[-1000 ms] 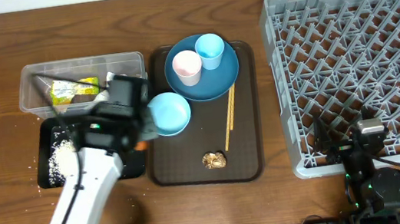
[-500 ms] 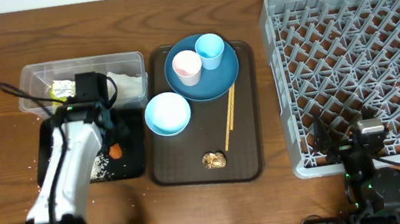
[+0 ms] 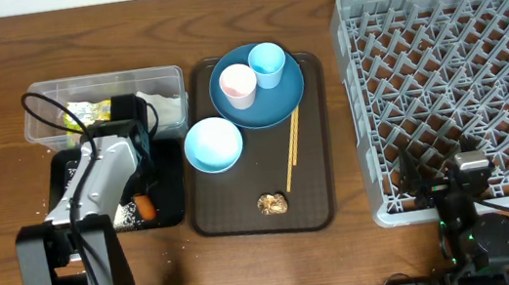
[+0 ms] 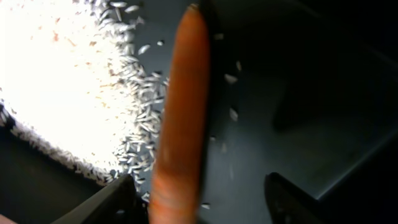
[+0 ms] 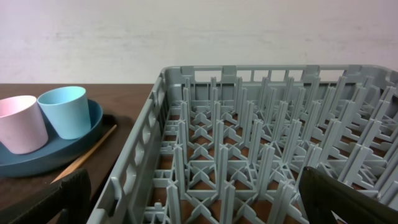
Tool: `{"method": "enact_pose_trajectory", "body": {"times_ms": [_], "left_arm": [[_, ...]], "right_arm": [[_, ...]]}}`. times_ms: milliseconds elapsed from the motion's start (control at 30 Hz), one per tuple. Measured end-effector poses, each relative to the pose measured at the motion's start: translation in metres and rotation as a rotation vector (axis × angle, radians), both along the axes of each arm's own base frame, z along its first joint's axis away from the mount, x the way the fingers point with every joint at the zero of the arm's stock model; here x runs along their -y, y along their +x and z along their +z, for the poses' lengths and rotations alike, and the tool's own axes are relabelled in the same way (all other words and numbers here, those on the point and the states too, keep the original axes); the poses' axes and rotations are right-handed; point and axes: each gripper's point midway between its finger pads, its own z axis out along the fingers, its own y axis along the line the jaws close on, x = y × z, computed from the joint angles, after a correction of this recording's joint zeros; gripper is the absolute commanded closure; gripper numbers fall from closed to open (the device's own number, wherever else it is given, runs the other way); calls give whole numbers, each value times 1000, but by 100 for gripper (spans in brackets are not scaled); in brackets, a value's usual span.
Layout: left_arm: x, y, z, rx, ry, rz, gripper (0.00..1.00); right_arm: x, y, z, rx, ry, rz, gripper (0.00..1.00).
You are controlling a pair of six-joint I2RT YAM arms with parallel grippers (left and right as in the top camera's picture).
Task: Sort waste into correct bins and load items into the dishwasher rack
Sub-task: 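Carry the carrot left and drop it onto the black tray, then move the left gripper to the foil ball and grasp it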
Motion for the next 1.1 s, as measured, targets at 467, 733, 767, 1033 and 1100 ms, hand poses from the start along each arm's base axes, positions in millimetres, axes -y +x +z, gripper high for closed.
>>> {"method": "enact_pose_trajectory", "body": {"times_ms": [467, 733, 767, 1033, 1100], "left_arm": [[19, 3, 69, 176, -83, -76, 36], [113, -10, 86, 194, -246, -480, 38], [126, -14, 85, 185, -257, -535, 38], [205, -48, 67, 93, -293, -947, 36], [216, -57, 57, 49, -286, -1048, 37]], "right_arm": [[0, 0, 0, 0, 0, 0, 1], [0, 0, 0, 0, 0, 0, 1], [0, 0, 0, 0, 0, 0, 1], [0, 0, 0, 0, 0, 0, 1], [0, 0, 0, 0, 0, 0, 1]]}}
